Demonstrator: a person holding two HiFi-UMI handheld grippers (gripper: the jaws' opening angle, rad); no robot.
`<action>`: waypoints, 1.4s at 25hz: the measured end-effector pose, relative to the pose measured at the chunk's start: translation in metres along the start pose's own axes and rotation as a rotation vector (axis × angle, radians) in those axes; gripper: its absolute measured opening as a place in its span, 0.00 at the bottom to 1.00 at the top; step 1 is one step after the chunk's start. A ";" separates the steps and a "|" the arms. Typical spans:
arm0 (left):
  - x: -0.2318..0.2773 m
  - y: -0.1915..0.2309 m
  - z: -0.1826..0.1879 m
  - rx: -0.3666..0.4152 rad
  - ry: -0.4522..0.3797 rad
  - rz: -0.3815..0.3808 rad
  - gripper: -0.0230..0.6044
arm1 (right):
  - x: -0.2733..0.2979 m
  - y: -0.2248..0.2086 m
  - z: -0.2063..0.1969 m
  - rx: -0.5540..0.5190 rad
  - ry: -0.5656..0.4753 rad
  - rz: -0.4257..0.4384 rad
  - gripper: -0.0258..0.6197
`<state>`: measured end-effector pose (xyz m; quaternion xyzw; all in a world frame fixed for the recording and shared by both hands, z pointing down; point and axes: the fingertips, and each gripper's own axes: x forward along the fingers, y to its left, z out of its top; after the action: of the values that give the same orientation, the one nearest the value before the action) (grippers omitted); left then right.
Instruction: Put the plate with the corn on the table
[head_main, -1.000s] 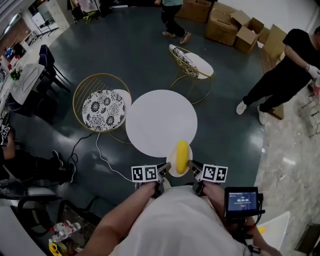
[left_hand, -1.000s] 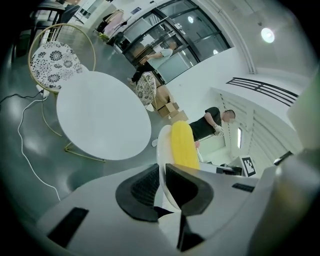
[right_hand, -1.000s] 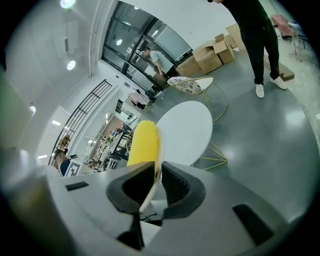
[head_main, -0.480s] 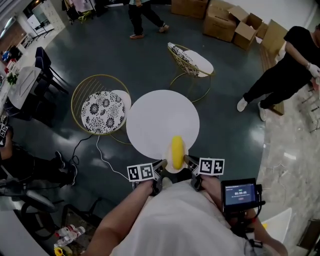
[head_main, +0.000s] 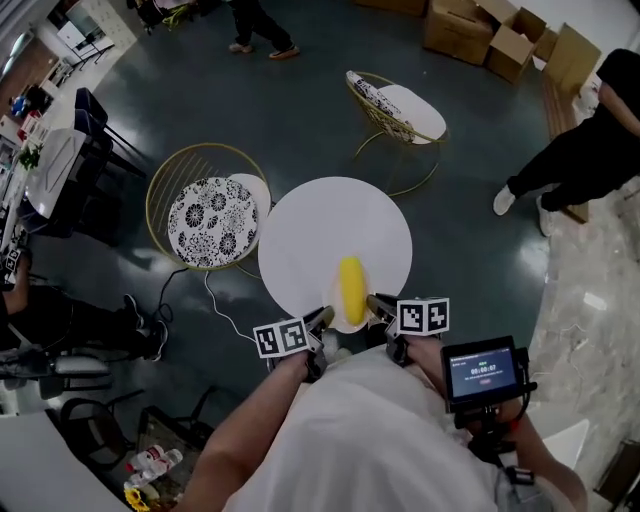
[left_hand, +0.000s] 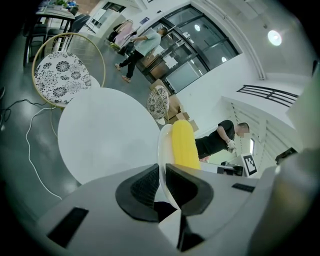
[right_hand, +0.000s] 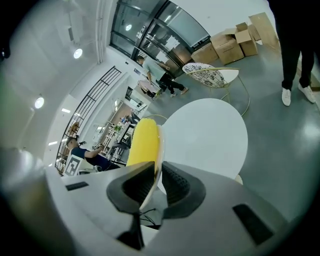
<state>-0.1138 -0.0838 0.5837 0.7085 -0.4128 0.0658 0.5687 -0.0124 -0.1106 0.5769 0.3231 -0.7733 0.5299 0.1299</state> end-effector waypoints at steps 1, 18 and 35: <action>0.005 0.000 0.004 -0.002 0.000 0.003 0.11 | 0.003 -0.004 0.005 0.005 0.004 0.002 0.12; 0.085 0.011 0.029 0.003 0.052 0.054 0.11 | 0.023 -0.076 0.047 0.029 0.063 -0.014 0.12; 0.115 0.018 0.011 0.020 0.087 0.092 0.11 | 0.018 -0.113 0.039 0.029 0.108 -0.057 0.12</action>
<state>-0.0554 -0.1523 0.6584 0.6908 -0.4192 0.1267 0.5753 0.0514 -0.1776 0.6537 0.3177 -0.7478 0.5539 0.1817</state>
